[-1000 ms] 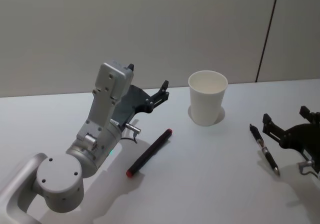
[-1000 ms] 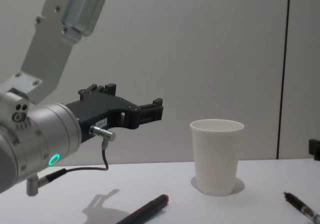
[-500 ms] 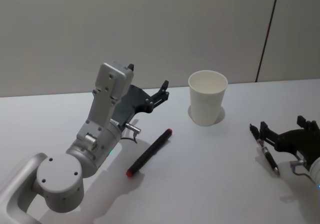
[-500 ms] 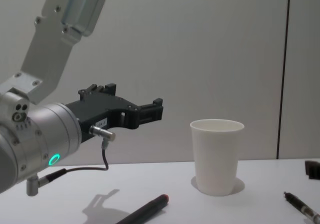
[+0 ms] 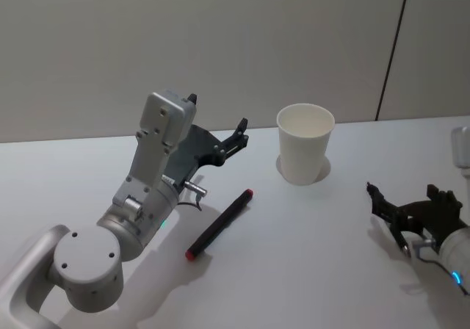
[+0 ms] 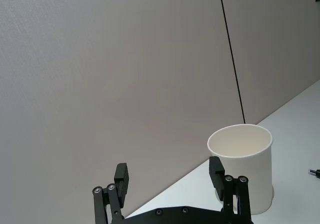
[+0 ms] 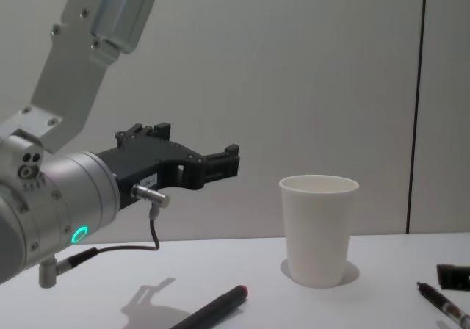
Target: Place the pen into the pen holder.
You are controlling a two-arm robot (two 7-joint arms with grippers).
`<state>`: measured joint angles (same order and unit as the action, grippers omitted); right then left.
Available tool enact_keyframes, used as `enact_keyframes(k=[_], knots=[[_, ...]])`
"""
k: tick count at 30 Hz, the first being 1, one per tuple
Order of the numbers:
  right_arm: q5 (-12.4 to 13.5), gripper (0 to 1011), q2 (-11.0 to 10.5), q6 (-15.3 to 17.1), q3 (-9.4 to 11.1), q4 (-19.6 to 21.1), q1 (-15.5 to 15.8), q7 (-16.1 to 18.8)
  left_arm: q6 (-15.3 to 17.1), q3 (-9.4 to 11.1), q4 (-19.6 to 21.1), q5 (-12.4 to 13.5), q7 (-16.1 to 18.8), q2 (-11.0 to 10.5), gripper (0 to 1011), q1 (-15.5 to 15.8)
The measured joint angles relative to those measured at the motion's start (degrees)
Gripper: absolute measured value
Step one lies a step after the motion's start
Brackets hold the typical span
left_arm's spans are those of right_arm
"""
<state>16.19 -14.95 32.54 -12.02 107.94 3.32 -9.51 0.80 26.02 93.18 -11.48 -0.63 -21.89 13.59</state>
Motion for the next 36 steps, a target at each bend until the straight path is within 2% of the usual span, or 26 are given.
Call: enact_keyframes(k=[17, 36], knots=[[-3.20, 1001, 2.57, 2.73, -0.99, -3.19, -1.86, 0.42, 0.00, 0.00, 0.00, 0.00, 0.00, 0.00, 1001, 0.00], [-5.85, 1001, 4.47, 3.12, -1.65, -6.27, -2.65, 1.41, 0.00, 0.00, 0.00, 0.00, 0.00, 0.00, 1001, 0.00]])
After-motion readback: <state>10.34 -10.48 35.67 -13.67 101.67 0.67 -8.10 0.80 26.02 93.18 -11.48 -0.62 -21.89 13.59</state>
